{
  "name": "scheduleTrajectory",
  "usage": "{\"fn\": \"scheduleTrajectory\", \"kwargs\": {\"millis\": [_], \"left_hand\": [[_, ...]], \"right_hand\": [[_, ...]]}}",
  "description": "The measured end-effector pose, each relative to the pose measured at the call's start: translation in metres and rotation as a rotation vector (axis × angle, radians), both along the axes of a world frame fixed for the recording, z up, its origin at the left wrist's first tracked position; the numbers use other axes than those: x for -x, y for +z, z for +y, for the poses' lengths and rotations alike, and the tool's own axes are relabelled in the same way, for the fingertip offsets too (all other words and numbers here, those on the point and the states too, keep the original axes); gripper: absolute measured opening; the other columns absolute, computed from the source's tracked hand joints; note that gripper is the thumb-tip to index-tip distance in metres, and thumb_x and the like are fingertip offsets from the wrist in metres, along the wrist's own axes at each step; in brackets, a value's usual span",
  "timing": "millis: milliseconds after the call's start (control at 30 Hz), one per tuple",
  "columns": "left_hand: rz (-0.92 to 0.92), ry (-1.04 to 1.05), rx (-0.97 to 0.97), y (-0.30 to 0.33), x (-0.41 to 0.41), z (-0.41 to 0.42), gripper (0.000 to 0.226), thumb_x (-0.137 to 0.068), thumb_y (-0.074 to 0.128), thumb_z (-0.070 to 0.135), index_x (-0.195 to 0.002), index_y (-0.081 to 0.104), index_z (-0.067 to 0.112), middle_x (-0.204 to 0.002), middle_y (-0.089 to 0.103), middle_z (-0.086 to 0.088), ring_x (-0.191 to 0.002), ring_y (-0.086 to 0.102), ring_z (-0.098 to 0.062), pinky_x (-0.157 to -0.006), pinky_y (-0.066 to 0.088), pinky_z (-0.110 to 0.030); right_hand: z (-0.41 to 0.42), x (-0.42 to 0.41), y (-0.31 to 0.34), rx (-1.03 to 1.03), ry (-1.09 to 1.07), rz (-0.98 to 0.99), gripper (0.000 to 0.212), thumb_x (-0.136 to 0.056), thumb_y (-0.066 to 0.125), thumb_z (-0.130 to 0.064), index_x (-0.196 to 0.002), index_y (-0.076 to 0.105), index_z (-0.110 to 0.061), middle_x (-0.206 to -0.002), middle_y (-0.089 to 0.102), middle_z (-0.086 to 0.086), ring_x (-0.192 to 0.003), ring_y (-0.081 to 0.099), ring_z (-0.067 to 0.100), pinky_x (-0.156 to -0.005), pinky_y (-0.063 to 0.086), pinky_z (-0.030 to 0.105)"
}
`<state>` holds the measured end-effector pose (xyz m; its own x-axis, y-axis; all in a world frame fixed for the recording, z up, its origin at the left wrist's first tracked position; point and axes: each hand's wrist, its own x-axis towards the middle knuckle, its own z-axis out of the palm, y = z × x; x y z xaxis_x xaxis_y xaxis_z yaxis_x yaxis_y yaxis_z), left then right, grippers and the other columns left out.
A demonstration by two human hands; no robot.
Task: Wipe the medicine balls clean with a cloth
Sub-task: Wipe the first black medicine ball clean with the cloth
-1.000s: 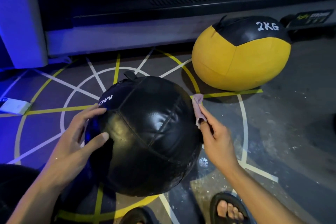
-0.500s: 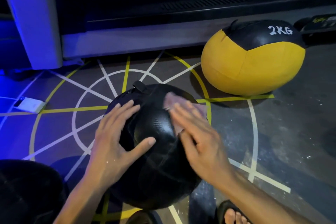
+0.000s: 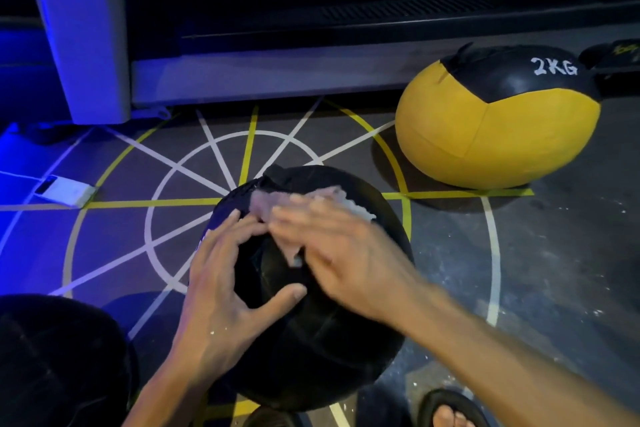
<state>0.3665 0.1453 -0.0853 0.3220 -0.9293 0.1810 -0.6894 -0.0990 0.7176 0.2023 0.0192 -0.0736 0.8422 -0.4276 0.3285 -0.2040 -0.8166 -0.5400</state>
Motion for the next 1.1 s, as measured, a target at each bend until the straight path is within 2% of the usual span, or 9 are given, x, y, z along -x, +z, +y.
{"fn": "scheduleTrajectory", "kwargs": {"millis": [133, 267, 367, 500, 600, 767, 967, 1033, 1100], "left_hand": [[0.002, -0.001, 0.003, 0.001, 0.002, -0.004, 0.075, -0.073, 0.073, 0.069, -0.137, 0.05, 0.038, -0.155, 0.039, 0.029, -0.152, 0.023, -0.003, -0.121, 0.027, -0.052], [0.025, -0.019, -0.002, -0.003, -0.022, -0.013, 0.07, -0.077, 0.068, 0.07, -0.138, 0.049, 0.04, -0.155, 0.038, 0.03, -0.15, 0.026, -0.001, -0.117, 0.026, -0.037], [-0.016, -0.013, 0.002, -0.001, -0.045, -0.03, 0.061, -0.086, 0.059, 0.066, -0.141, 0.049, 0.041, -0.156, 0.042, 0.019, -0.146, 0.035, -0.005, -0.12, 0.031, -0.04], [-0.045, -0.063, -0.081, 0.003, -0.059, -0.045, 0.062, -0.089, 0.049, 0.071, -0.146, 0.047, 0.048, -0.159, 0.035, 0.024, -0.15, 0.026, -0.002, -0.123, 0.023, -0.039], [-0.057, -0.107, -0.132, 0.003, -0.059, -0.052, 0.066, -0.083, 0.05, 0.078, -0.146, 0.042, 0.058, -0.159, 0.028, 0.032, -0.151, 0.021, -0.002, -0.12, 0.017, -0.032], [-0.052, -0.116, -0.125, -0.003, -0.08, -0.08, 0.065, -0.084, 0.052, 0.081, -0.144, 0.045, 0.057, -0.159, 0.037, 0.02, -0.151, 0.027, -0.008, -0.125, 0.022, -0.047], [0.012, -0.156, -0.15, -0.002, -0.094, -0.107, 0.059, -0.082, 0.056, 0.079, -0.136, 0.051, 0.056, -0.155, 0.044, 0.018, -0.146, 0.035, 0.0, -0.125, 0.027, -0.042], [0.033, -0.152, -0.153, 0.0, -0.093, -0.111, 0.062, -0.081, 0.057, 0.076, -0.138, 0.053, 0.052, -0.153, 0.045, 0.02, -0.143, 0.037, 0.002, -0.123, 0.027, -0.036], [0.036, -0.151, -0.161, 0.001, -0.09, -0.115, 0.069, -0.08, 0.057, 0.076, -0.142, 0.053, 0.046, -0.152, 0.046, 0.02, -0.142, 0.038, 0.002, -0.122, 0.028, -0.033]], "right_hand": [[-0.056, 0.006, -0.007, -0.231, -0.396, -0.093, 0.045, -0.097, 0.054, -0.004, -0.134, 0.068, -0.025, -0.141, 0.061, -0.012, -0.111, 0.066, 0.003, -0.1, 0.054, 0.031], [-0.049, 0.031, -0.021, -0.416, -0.401, -0.166, 0.046, -0.099, 0.053, 0.001, -0.135, 0.067, -0.023, -0.142, 0.059, -0.015, -0.131, 0.051, -0.007, -0.109, 0.042, 0.016], [-0.045, 0.055, -0.04, -0.608, -0.498, -0.285, 0.042, -0.101, 0.055, -0.003, -0.135, 0.067, -0.026, -0.137, 0.064, -0.014, -0.13, 0.056, 0.0, -0.111, 0.048, 0.033], [-0.046, 0.064, -0.075, -0.901, -0.605, -0.347, 0.038, -0.106, 0.053, -0.016, -0.136, 0.065, -0.036, -0.129, 0.067, 0.015, -0.13, 0.053, 0.04, -0.106, 0.041, 0.066], [-0.045, 0.059, -0.086, -1.028, -0.637, -0.457, 0.036, -0.107, 0.052, -0.021, -0.141, 0.061, -0.03, -0.143, 0.062, -0.009, -0.139, 0.05, 0.011, -0.12, 0.036, 0.049], [0.007, 0.043, -0.064, -0.73, -0.693, -0.421, 0.042, -0.109, 0.048, -0.021, -0.149, 0.048, -0.035, -0.158, 0.042, -0.019, -0.146, 0.033, -0.006, -0.124, 0.03, 0.034], [0.062, 0.04, -0.08, -0.029, -0.29, -0.053, 0.053, -0.111, 0.023, -0.036, -0.161, 0.024, -0.017, -0.171, 0.012, -0.002, -0.158, 0.009, 0.022, -0.128, 0.011, 0.041], [0.036, 0.041, -0.086, -0.081, -0.352, -0.097, 0.053, -0.11, 0.024, -0.032, -0.161, 0.024, -0.015, -0.171, 0.013, 0.0, -0.158, 0.011, 0.022, -0.128, 0.015, 0.048], [0.007, 0.042, -0.084, -0.317, -0.507, -0.173, 0.054, -0.11, 0.026, -0.033, -0.162, 0.022, -0.018, -0.171, 0.012, -0.006, -0.158, 0.011, 0.013, -0.128, 0.018, 0.048]]}}
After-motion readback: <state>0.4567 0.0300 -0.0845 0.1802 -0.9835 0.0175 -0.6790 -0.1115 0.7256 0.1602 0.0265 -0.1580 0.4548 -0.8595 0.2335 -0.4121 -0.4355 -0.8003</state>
